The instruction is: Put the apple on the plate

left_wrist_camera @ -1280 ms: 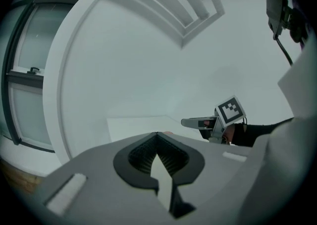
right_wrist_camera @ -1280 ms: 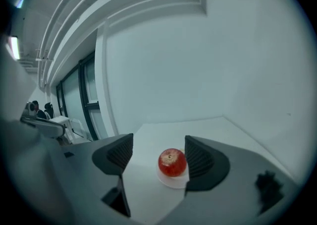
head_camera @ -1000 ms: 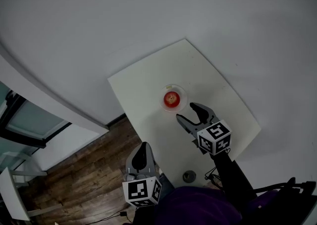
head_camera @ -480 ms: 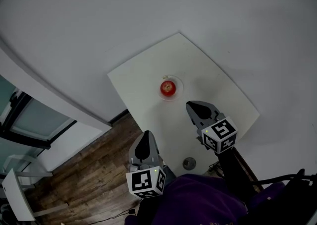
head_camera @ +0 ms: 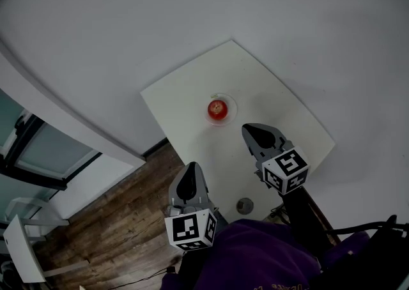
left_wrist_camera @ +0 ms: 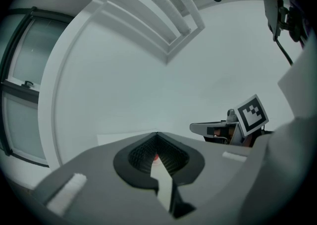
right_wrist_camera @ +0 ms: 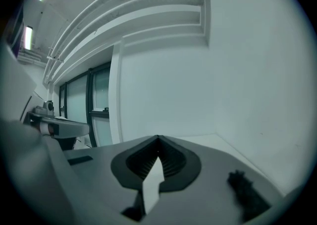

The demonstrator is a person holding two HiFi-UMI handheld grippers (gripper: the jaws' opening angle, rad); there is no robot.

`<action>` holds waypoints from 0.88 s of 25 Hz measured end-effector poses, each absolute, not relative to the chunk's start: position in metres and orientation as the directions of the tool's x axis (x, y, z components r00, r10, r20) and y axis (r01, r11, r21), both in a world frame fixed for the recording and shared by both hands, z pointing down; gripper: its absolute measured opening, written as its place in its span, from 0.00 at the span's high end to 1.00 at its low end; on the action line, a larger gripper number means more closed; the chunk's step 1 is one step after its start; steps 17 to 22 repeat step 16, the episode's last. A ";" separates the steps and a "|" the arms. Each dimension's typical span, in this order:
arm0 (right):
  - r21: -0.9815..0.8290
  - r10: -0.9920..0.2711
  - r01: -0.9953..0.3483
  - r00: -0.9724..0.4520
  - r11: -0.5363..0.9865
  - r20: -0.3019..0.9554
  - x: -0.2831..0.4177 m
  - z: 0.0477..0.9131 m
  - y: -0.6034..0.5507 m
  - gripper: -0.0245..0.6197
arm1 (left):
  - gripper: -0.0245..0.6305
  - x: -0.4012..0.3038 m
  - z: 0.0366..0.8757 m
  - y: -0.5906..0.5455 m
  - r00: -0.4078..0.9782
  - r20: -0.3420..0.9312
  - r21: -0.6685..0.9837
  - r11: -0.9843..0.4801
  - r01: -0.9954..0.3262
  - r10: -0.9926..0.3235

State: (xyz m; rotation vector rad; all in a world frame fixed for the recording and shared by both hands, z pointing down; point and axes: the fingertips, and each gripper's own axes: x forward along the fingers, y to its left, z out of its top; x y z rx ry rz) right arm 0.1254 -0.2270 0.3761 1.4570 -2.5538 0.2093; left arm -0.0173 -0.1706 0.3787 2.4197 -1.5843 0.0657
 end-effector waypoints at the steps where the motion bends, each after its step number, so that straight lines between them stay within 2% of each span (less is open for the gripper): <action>1: -0.027 -0.834 -0.862 -0.498 0.507 0.238 0.125 0.376 -0.227 0.95 | 0.95 -0.017 0.378 -0.171 0.411 0.170 0.185 -0.380 -0.906 -0.896; 22: -0.023 -0.835 -0.858 -0.505 0.513 0.219 0.118 0.372 -0.230 0.95 | 0.95 -0.015 0.377 -0.172 0.421 0.160 0.208 -0.387 -0.898 -0.893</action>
